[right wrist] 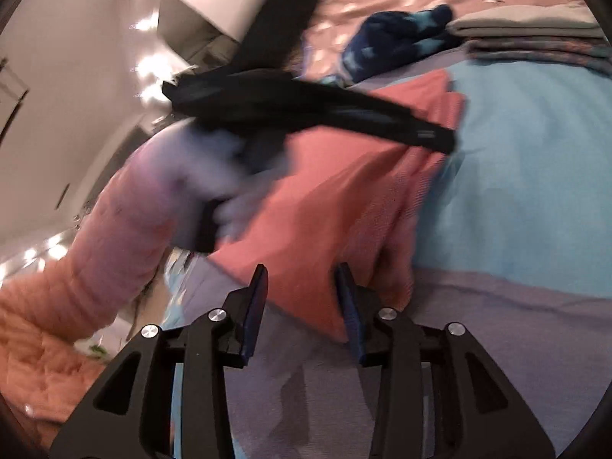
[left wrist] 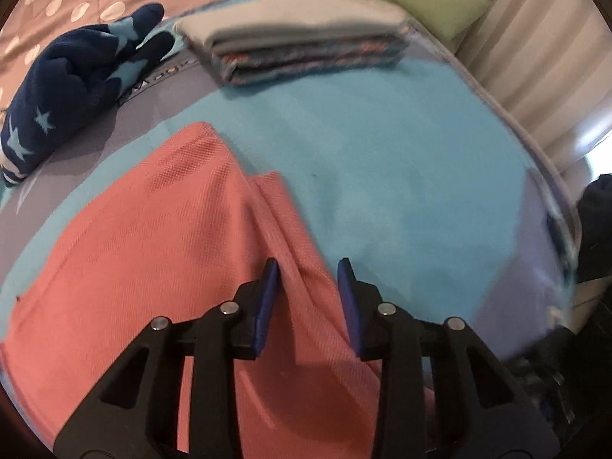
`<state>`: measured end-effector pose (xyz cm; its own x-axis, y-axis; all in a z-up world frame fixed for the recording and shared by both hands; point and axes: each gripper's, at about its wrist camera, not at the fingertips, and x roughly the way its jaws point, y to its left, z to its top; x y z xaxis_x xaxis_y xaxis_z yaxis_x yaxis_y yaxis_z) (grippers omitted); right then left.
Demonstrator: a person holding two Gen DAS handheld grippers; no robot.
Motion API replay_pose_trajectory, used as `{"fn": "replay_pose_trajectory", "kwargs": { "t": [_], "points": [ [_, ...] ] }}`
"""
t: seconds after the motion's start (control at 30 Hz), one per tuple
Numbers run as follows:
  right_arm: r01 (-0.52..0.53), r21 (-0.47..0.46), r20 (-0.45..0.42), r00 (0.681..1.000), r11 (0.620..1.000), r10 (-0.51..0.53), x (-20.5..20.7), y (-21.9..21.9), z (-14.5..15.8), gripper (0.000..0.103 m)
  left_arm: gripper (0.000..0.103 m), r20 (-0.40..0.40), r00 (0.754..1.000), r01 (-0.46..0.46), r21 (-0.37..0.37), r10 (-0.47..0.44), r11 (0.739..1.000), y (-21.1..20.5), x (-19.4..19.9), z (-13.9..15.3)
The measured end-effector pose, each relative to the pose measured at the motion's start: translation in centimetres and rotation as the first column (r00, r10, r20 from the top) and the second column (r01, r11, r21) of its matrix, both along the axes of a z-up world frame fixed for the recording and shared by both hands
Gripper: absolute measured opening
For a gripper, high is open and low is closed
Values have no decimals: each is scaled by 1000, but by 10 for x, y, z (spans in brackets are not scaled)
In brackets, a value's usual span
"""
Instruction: Fold small clothes
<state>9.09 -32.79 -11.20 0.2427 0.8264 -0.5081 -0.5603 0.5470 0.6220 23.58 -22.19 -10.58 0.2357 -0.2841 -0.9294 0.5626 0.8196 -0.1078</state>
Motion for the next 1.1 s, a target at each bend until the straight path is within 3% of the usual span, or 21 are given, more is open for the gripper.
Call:
{"fn": "replay_pose_trajectory", "kwargs": {
  "t": [0.17, 0.27, 0.4, 0.53, 0.6, 0.7, 0.8, 0.87, 0.93, 1.03, 1.1],
  "points": [
    [44, 5, -20, 999, 999, -44, 4, -11, -2, 42, 31, 20, 1000, 21, 46, -22, 999, -6, 0, -1],
    [86, -91, -12, 996, 992, -88, 11, -14, -5, 42, 31, 11, 1000, 14, 42, -15, 999, -3, 2, 2],
    [-61, -80, -66, 996, 995, 55, 11, -3, -12, 42, 30, 1, 1000, -1, 38, 1, 999, -9, 6, 4],
    [-121, -111, -24, 993, 986, 119, 5, -2, -4, 43, 30, -9, 1000, -1, 34, 1, 999, -9, 11, 4],
    [-130, -119, -72, 990, 984, 122, 16, 1, -13, 43, 30, -22, 1000, -3, 24, 4, 1000, -12, 17, -1],
    [-223, -68, -126, 969, 972, 213, 23, 0, -19, 42, 33, -38, 999, -14, 6, 14, 1000, -15, 23, -2],
    [-321, -84, -142, 941, 943, 308, 17, -7, -20, 43, 42, -44, 999, -19, -23, 18, 1000, -19, 26, -4],
    [-296, -37, -192, 939, 954, 284, 23, -16, -24, 39, 52, -20, 1000, -2, -19, 1, 1000, -25, 21, -5],
    [-268, -42, -188, 948, 963, 256, 20, -19, -24, 35, 56, 25, 999, 27, 2, -27, 1000, -31, 13, -6],
    [-164, -94, -150, 977, 982, 149, 14, -21, -15, 34, 56, 80, 996, 45, 12, -46, 999, -31, 2, 1],
    [-42, -142, -105, 994, 989, 27, 3, -30, -4, 35, 51, 120, 992, 45, -29, -42, 999, -22, -8, 18]
  ]
}}
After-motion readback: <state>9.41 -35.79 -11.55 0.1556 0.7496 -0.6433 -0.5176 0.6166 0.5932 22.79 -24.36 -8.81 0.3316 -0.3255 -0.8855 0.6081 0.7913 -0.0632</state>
